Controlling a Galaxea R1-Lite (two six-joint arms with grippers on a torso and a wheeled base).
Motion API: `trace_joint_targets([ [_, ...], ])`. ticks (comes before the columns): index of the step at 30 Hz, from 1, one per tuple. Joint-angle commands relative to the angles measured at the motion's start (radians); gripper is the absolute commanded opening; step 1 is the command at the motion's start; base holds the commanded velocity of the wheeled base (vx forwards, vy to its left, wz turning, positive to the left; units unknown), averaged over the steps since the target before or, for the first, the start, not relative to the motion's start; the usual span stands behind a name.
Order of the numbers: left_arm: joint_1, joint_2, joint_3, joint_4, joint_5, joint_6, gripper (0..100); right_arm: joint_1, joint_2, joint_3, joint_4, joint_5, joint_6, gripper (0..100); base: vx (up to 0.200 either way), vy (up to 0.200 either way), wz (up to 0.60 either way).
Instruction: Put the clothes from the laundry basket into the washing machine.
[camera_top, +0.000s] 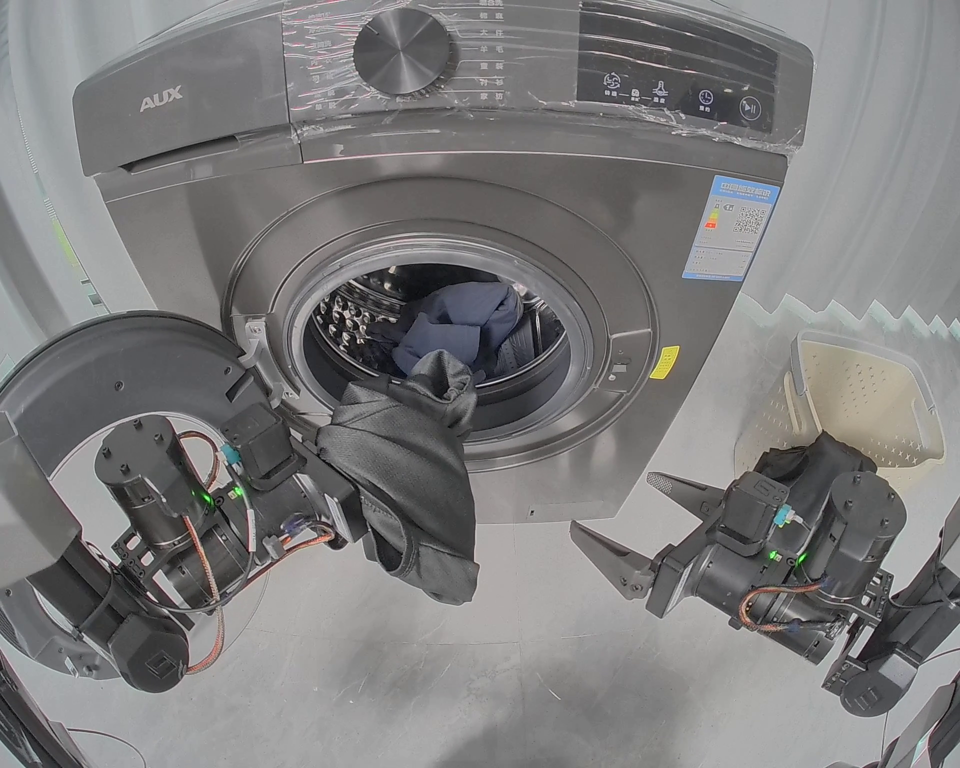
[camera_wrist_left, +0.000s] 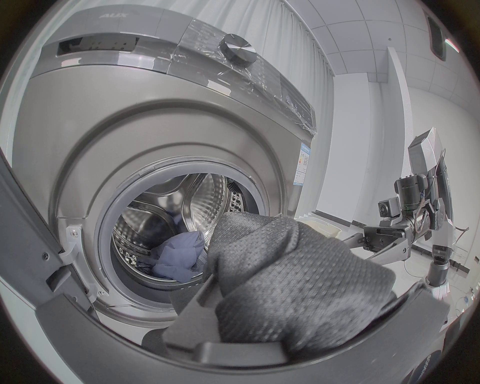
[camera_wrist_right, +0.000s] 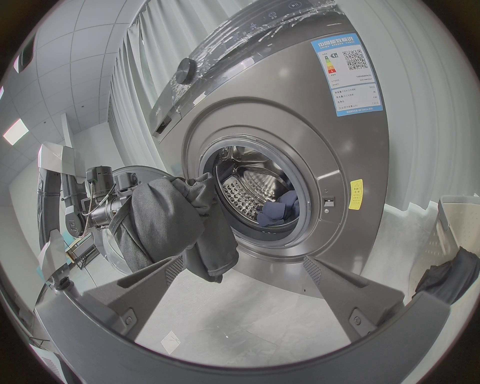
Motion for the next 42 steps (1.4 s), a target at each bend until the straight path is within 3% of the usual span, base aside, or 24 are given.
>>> trace_joint_targets([
  [1, -0.002, 0.020, -0.004, -0.001, -0.002, -0.001, 0, 0.003, 0.004, 0.001, 0.001, 0.001, 0.000, 100, 0.000, 0.000, 0.00],
  [20, -0.008, 0.037, -0.004, -0.003, 0.000, 0.008, 0, 0.011, 0.007, 0.010, 0.001, 0.002, 0.000, 100, 0.189, 0.000, 0.00],
  [31, -0.106, 0.050, 0.068, -0.001, 0.011, 0.009, 0, 0.037, -0.007, 0.024, 0.001, 0.002, -0.003, 100, 0.000, 0.000, 0.00],
  [34, -0.156, 0.085, 0.068, 0.001, 0.072, 0.000, 0, 0.049, -0.025, 0.026, 0.001, 0.001, -0.003, 100, 0.000, 0.000, 0.00],
  [42, -0.123, 0.195, -0.082, 0.001, 0.077, -0.023, 0, 0.065, -0.025, 0.030, 0.001, 0.001, 0.000, 100, 0.000, 0.000, 0.00],
])
